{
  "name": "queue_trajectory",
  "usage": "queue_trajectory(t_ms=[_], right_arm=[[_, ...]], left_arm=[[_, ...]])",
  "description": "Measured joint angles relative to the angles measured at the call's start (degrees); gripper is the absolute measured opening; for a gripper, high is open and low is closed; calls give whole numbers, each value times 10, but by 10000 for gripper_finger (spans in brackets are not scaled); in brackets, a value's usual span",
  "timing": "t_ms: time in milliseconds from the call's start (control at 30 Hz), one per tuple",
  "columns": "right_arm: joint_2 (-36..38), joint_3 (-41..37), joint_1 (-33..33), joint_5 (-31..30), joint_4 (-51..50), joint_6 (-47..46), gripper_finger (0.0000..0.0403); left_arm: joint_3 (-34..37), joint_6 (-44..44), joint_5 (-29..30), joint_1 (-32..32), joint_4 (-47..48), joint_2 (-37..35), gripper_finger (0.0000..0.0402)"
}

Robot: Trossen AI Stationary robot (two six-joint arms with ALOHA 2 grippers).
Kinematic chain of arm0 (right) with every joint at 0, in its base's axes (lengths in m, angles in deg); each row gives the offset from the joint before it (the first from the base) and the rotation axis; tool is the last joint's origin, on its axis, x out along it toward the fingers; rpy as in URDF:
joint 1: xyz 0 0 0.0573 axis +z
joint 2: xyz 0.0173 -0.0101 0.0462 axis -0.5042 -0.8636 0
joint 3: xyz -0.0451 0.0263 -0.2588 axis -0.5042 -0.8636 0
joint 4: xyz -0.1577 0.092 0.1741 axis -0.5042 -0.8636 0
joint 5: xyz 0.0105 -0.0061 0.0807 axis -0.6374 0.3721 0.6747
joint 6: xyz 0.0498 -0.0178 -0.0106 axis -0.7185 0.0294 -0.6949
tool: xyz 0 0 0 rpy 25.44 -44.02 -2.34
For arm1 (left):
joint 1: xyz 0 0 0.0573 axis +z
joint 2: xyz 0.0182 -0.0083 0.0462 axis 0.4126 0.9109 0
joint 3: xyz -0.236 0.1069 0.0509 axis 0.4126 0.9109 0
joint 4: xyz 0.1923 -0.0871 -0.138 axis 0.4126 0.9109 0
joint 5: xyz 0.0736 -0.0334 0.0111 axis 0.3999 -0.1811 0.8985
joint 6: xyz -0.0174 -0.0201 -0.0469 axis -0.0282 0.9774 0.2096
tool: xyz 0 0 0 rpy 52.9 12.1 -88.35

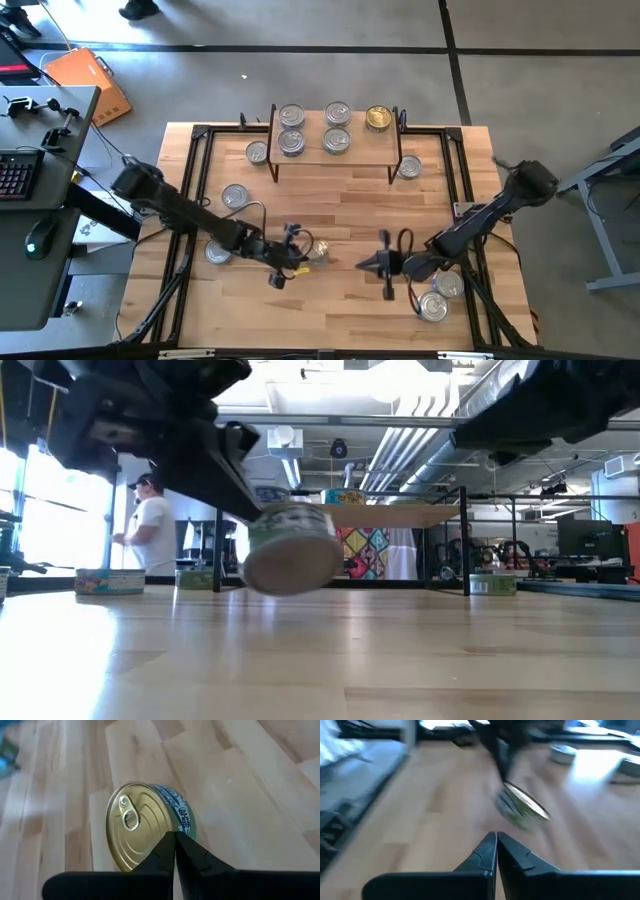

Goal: Stack canned seafood by type on shelf
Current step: Put the green tuna can on the shelf

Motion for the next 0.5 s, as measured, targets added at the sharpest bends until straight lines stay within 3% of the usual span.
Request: queue_trajectory(t_ms=[100, 233, 500], right_arm=[[-56, 0, -10, 38, 89, 35, 5], [-110, 15, -29, 36, 135, 89, 20], [-163, 91, -85, 72, 98, 206, 125]], left_arm=[[0, -28, -5, 0, -35, 22, 0], [0, -29, -8, 0, -43, 37, 0], [0, -29, -21, 0, -42, 45, 0]])
